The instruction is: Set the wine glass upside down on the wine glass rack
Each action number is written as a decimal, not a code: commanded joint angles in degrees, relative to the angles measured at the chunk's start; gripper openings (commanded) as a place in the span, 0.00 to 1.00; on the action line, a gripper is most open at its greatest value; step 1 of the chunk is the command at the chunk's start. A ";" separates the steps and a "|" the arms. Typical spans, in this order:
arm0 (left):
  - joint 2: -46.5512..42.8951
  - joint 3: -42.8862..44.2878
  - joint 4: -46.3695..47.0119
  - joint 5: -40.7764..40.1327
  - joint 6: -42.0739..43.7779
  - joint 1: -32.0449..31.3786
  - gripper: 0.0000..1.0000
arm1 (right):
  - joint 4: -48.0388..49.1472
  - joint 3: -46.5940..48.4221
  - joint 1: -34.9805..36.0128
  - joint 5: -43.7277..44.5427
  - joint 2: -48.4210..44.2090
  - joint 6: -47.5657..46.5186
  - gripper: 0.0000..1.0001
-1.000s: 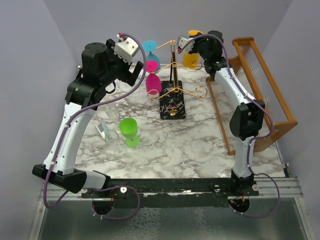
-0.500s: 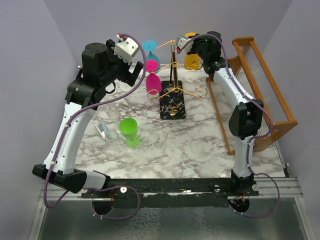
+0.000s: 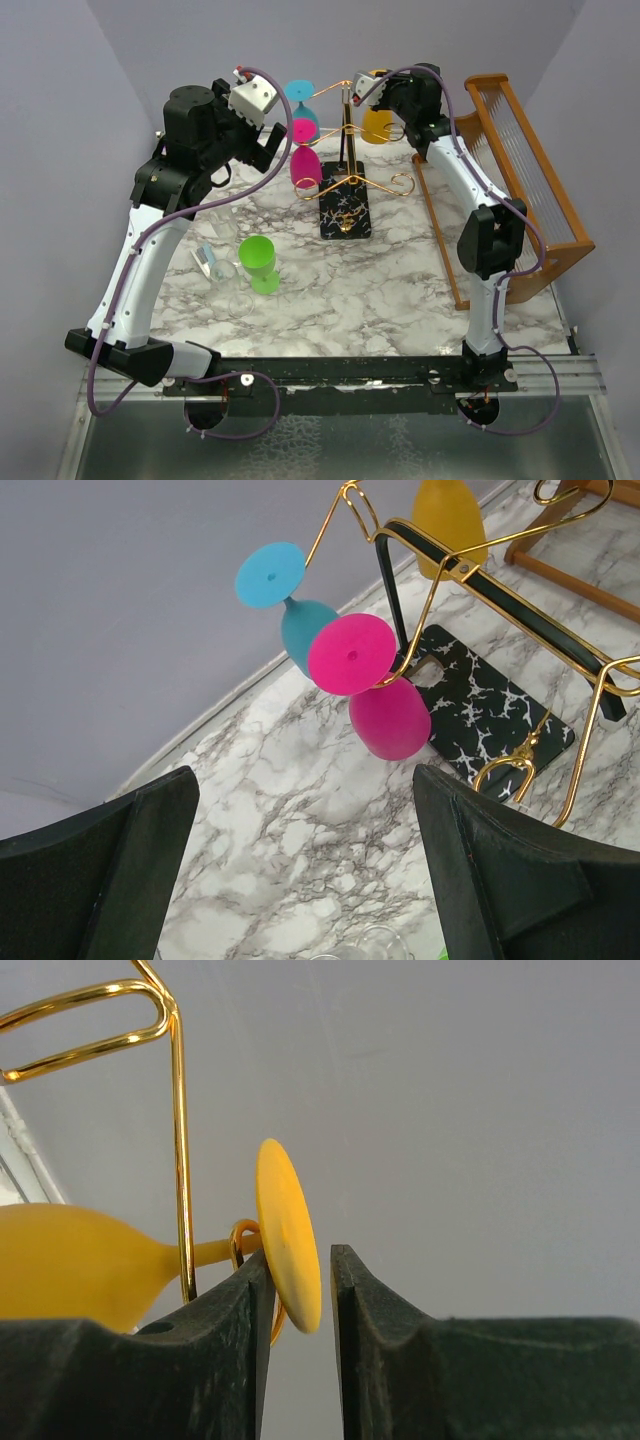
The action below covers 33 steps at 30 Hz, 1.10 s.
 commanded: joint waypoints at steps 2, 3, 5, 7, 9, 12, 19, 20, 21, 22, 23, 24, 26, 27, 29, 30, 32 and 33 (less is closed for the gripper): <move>-1.58 -0.68 1.25 1.46 0.00 0.35 0.91 | -1.41 1.09 0.50 -2.57 -1.49 3.15 0.31; -1.59 -0.61 1.20 1.46 -0.02 0.29 0.91 | -1.43 1.08 0.54 -2.65 -1.54 3.33 0.32; -1.61 -0.61 1.22 1.46 -0.02 0.34 0.91 | -1.51 0.98 0.54 -2.76 -1.69 3.64 0.33; -1.62 -0.68 1.27 1.55 -0.03 0.35 0.91 | -1.51 0.90 0.62 -2.93 -1.96 3.99 0.34; -1.71 -0.81 1.31 1.54 -0.02 0.36 0.91 | -1.63 0.81 0.63 -3.24 -2.18 4.42 0.35; -1.82 -1.03 1.30 1.55 -0.03 0.40 0.91 | -1.98 0.75 0.80 -3.78 -2.43 4.89 0.36; -2.27 -1.44 1.30 1.46 0.06 0.47 0.91 | -2.46 1.23 1.35 -4.63 -2.79 5.17 0.39; -2.24 -1.51 1.36 1.46 0.07 0.49 0.91 | -2.54 1.28 1.46 -4.76 -2.84 5.20 0.39; -2.36 -1.60 1.43 1.46 0.08 0.52 0.91 | -2.63 1.33 1.57 -4.86 -2.94 5.29 0.40; -2.41 -1.68 1.39 1.42 0.06 0.48 0.91 | -2.72 1.28 1.64 -4.93 -3.03 5.30 0.40; -2.43 -1.79 1.45 1.39 0.11 0.54 0.91 | -2.80 1.24 1.80 -5.02 -3.11 5.37 0.41; -2.48 -1.93 1.46 1.38 0.15 0.59 0.91 | -2.87 1.23 1.88 -5.05 -3.20 5.46 0.41; -2.61 -1.95 1.41 1.32 0.15 0.59 0.91 | -3.08 1.21 2.17 -5.20 -3.33 5.56 0.41; -2.66 -2.07 1.45 1.31 0.23 0.61 0.91 | -3.16 1.15 2.25 -5.22 -3.41 5.63 0.42; -2.76 -2.28 1.45 1.29 0.32 0.60 0.91 | -3.25 1.22 2.46 -5.46 -3.56 5.85 0.42; -2.85 -2.31 1.44 1.30 0.32 0.55 0.91 | -3.39 1.23 2.60 -5.61 -3.64 6.02 0.43; -2.98 -2.48 1.44 1.29 0.37 0.65 0.91 | -3.44 1.28 2.78 -5.79 -3.75 6.29 0.45; -3.07 -2.51 1.43 1.21 0.41 0.63 0.91 | -3.58 1.28 2.84 -5.96 -3.78 6.39 0.45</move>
